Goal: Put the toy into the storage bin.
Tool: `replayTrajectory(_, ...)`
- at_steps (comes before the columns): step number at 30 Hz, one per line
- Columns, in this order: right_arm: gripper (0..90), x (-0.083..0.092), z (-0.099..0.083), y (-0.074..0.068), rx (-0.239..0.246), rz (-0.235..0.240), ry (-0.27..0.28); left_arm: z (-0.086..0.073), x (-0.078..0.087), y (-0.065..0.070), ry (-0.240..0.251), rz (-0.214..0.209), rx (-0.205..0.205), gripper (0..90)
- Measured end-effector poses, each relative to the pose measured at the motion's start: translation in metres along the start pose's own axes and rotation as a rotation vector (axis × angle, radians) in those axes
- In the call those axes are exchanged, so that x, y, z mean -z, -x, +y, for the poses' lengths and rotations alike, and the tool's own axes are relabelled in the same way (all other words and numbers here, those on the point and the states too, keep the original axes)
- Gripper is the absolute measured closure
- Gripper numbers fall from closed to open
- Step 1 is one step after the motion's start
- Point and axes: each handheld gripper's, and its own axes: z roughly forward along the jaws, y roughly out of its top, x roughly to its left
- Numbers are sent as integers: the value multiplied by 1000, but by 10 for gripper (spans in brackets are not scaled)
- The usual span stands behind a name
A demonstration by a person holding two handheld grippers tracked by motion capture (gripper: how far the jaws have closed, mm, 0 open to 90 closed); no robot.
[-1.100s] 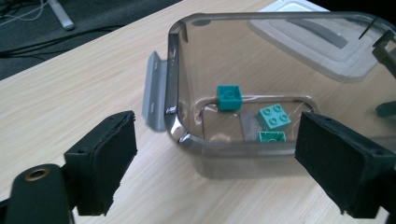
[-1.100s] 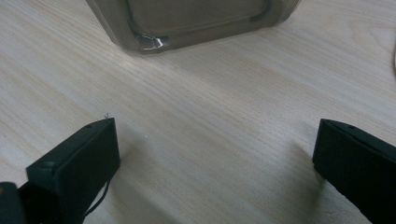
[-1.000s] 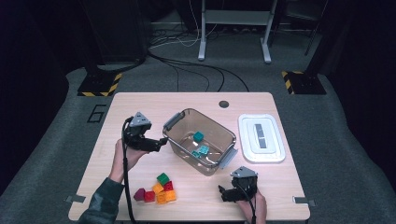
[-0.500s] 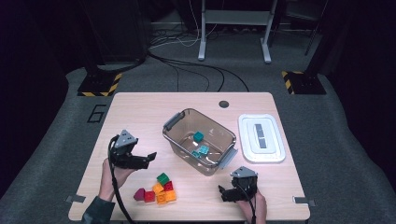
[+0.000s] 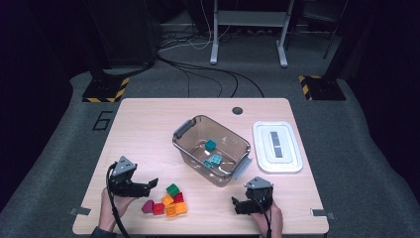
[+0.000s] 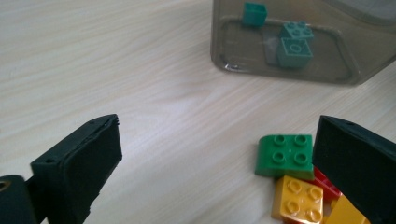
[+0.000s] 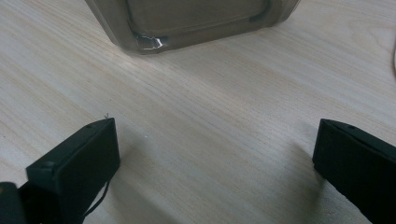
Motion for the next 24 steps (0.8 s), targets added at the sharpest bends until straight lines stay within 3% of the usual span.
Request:
replayTrajectory(18, 0, 0, 0, 0, -8, -2, -3, -61, 2, 7, -28, 4, 75, 0)
replayTrajectory(24, 0, 0, 0, 0, -7, -2, -3, -70, 1, 11, -43, 1, 69, 0)
